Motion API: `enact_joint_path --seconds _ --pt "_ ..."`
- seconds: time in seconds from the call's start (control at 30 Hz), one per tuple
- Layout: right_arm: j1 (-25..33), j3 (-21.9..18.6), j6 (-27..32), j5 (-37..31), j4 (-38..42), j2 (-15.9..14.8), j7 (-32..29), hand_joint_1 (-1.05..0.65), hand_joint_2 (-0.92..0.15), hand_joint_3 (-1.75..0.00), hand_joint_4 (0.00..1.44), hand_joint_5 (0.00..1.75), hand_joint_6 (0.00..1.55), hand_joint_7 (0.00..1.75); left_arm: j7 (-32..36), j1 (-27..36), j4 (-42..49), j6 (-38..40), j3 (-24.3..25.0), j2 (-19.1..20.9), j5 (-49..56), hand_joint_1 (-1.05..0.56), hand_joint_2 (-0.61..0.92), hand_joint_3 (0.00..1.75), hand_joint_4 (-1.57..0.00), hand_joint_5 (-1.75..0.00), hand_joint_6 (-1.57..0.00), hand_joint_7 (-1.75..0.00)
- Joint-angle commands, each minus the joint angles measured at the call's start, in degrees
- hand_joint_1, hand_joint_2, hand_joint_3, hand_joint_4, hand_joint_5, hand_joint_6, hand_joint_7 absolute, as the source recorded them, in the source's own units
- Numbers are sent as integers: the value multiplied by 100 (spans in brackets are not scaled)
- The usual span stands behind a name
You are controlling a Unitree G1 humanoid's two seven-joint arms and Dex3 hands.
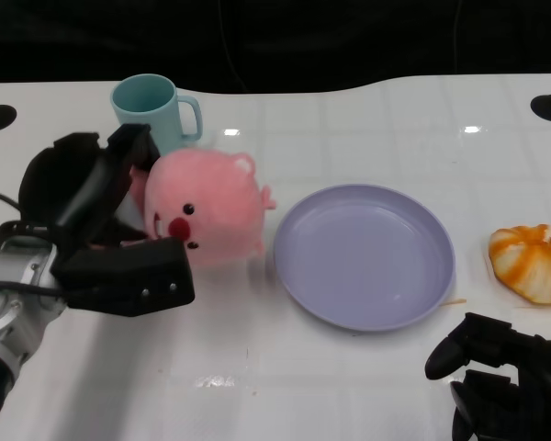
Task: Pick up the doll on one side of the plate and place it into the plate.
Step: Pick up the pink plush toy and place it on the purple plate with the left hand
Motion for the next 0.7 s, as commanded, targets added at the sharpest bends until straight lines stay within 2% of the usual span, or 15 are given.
enact_joint_path --seconds 0.03,0.1,0.2,0.33,0.7 --pt "-11 -76 13 38 10 -50 1 -4 -77 -98 60 175 49 147 -212 36 -436 34 181 -59 -109 -15 56 89 -88 -175 -69 -175" --pt "-13 -66 16 26 14 -49 -6 -4 -76 -98 61 175 49 147 -390 -36 -601 177 188 -168 -83 -16 49 109 -90 -175 -71 -175" --pt "-8 -39 24 1 -10 -59 -11 -4 -76 -98 61 175 49 147 -640 -153 -817 453 165 -367 8 -18 52 106 -88 -175 -68 -175" --pt "2 -37 31 11 -28 -44 -18 -4 -76 -98 61 175 49 147 -759 -343 -823 452 124 -643 38 -18 50 106 -91 -175 -71 -175" --pt "20 1 15 -17 -50 -58 -9 -4 -75 -101 62 175 50 148 -801 -1165 324 251 -118 -1455 38 -20 51 104 -93 -175 -73 -175"
